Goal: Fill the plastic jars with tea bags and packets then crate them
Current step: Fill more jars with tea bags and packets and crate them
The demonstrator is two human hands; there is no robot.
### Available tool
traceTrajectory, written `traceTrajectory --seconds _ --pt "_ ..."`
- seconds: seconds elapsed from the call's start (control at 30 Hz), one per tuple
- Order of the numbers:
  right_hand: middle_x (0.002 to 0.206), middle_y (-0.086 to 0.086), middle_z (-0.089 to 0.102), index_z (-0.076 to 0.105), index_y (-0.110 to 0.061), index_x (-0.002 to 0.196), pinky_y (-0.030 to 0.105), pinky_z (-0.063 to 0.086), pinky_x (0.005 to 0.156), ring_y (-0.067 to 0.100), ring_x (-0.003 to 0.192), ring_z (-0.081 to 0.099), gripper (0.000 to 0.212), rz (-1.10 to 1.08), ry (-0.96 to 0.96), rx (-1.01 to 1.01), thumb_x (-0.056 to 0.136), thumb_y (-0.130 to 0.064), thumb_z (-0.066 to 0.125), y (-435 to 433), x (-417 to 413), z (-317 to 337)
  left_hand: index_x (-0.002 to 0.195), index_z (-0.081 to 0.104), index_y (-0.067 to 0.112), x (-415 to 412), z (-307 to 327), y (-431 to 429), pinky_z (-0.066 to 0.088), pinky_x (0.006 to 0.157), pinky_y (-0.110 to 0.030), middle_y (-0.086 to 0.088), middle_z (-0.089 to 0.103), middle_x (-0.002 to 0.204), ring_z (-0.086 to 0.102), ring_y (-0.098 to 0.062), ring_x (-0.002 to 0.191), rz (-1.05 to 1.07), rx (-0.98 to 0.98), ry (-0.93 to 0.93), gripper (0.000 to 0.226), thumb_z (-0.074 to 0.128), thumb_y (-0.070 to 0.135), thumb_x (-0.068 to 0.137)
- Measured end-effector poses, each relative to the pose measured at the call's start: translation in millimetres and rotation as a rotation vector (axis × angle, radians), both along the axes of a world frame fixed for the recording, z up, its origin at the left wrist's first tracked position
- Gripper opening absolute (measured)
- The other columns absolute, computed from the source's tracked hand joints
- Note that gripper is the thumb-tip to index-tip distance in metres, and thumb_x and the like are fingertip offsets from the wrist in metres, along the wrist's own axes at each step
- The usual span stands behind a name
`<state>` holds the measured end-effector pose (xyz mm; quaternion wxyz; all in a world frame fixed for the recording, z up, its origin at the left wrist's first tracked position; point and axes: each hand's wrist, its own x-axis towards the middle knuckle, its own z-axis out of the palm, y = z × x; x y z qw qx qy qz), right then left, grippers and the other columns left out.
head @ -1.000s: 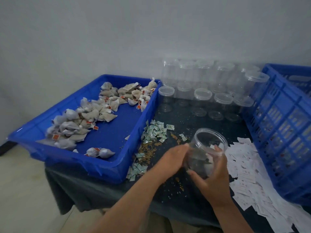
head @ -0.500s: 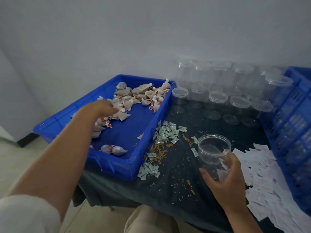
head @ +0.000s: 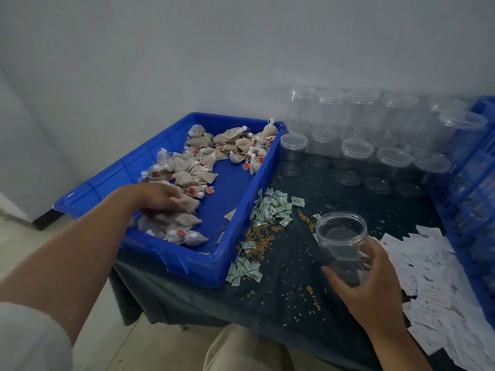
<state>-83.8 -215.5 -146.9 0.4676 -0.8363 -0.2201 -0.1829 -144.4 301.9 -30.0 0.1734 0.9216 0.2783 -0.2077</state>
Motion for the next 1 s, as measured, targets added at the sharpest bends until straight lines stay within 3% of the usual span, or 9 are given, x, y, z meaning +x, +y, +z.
traceTrajectory --seconds 0.07,0.13,0.2,0.3,0.4,0.67,0.8,0.87,1.0 --pt "0.126 -0.006 0.063 0.050 -0.017 0.146 0.036 0.056 0.091 0.016 0.111 0.063 0.102 0.023 -0.029 -0.079 0.068 -0.070 0.088 0.5 0.0 -2.2 0.113 0.063 0.055 3.7 4.7 -26.3 0.058 0.081 -0.031 0.011 0.065 0.120 0.066 -0.012 0.102 -0.132 -0.070 0.000 0.020 0.068 0.060 0.095" --pt "0.127 -0.004 0.062 0.050 -0.014 0.147 0.036 0.056 0.093 0.014 0.112 0.061 0.104 0.052 -0.053 -0.137 0.068 -0.077 0.080 1.3 -1.9 -2.1 0.105 0.067 0.056 9.5 6.4 -52.5 0.053 0.084 -0.029 0.018 0.068 0.112 0.065 -0.005 0.099 -0.280 -0.077 -0.028 0.010 0.061 0.060 0.098" --pt "0.129 -0.004 0.062 0.049 -0.015 0.148 0.031 0.053 0.095 0.011 0.113 0.059 0.104 0.078 -0.077 -0.172 0.071 -0.079 0.078 0.3 -4.3 -1.7 0.102 0.072 0.048 15.7 4.5 -73.7 0.048 0.077 -0.025 0.023 0.068 0.103 0.064 -0.002 0.093 -0.346 -0.060 -0.110 0.017 0.056 0.054 0.104" --pt "0.132 -0.004 0.062 0.049 -0.015 0.149 0.030 0.051 0.098 0.012 0.116 0.059 0.104 0.078 -0.090 -0.196 0.071 -0.073 0.085 -1.7 -5.7 -2.9 0.096 0.068 0.028 25.6 -2.5 -90.1 0.040 0.068 -0.029 0.008 0.066 0.095 0.060 -0.012 0.085 -0.400 0.065 -0.237 0.026 0.051 0.041 0.110" --pt "0.133 -0.003 0.062 0.049 -0.014 0.149 0.031 0.051 0.100 0.014 0.117 0.060 0.104 0.075 -0.102 -0.207 0.069 -0.066 0.089 -1.5 -5.3 -2.8 0.091 0.063 0.021 26.0 -6.6 -91.6 0.045 0.074 -0.038 -0.001 0.065 0.094 0.060 -0.021 0.087 -0.298 0.102 -0.361 0.027 0.048 0.032 0.111" --pt "0.130 -0.002 0.063 0.049 -0.011 0.148 0.024 0.047 0.100 0.014 0.114 0.061 0.104 0.073 -0.149 -0.189 0.069 -0.066 0.088 -0.8 -4.6 -3.0 0.078 0.054 0.016 22.6 40.9 -98.8 0.041 0.060 -0.036 -0.002 0.057 0.071 0.052 -0.018 0.064 0.034 0.009 -0.812 0.041 0.044 0.040 0.110" --pt "0.128 -0.003 0.062 0.049 -0.011 0.148 0.027 0.049 0.097 0.013 0.112 0.060 0.103 0.079 -0.156 -0.185 0.070 -0.067 0.087 -0.1 -6.2 -1.3 0.088 0.068 0.015 21.9 74.5 -127.1 0.042 0.058 -0.030 0.009 0.054 0.061 0.048 -0.006 0.053 0.025 -0.083 -0.873 0.043 0.051 0.050 0.106" --pt "0.127 -0.005 0.062 0.049 -0.011 0.148 0.018 0.044 0.099 0.010 0.110 0.058 0.103 0.086 -0.155 -0.182 0.070 -0.067 0.087 -0.2 -7.1 -1.0 0.090 0.076 0.023 19.5 90.4 -149.4 0.043 0.048 -0.017 0.015 0.057 0.054 0.052 0.000 0.044 -0.007 -0.201 -0.892 0.036 0.059 0.053 0.103" --pt "0.128 -0.007 0.061 0.050 -0.011 0.147 0.009 0.039 0.102 0.008 0.110 0.057 0.101 0.103 -0.141 -0.177 0.073 -0.071 0.084 0.0 -9.1 1.1 0.084 0.082 0.041 19.6 109.8 -196.3 0.051 0.056 -0.013 0.010 0.075 0.074 0.070 -0.004 0.064 -0.159 -0.364 -0.835 0.023 0.072 0.061 0.091"
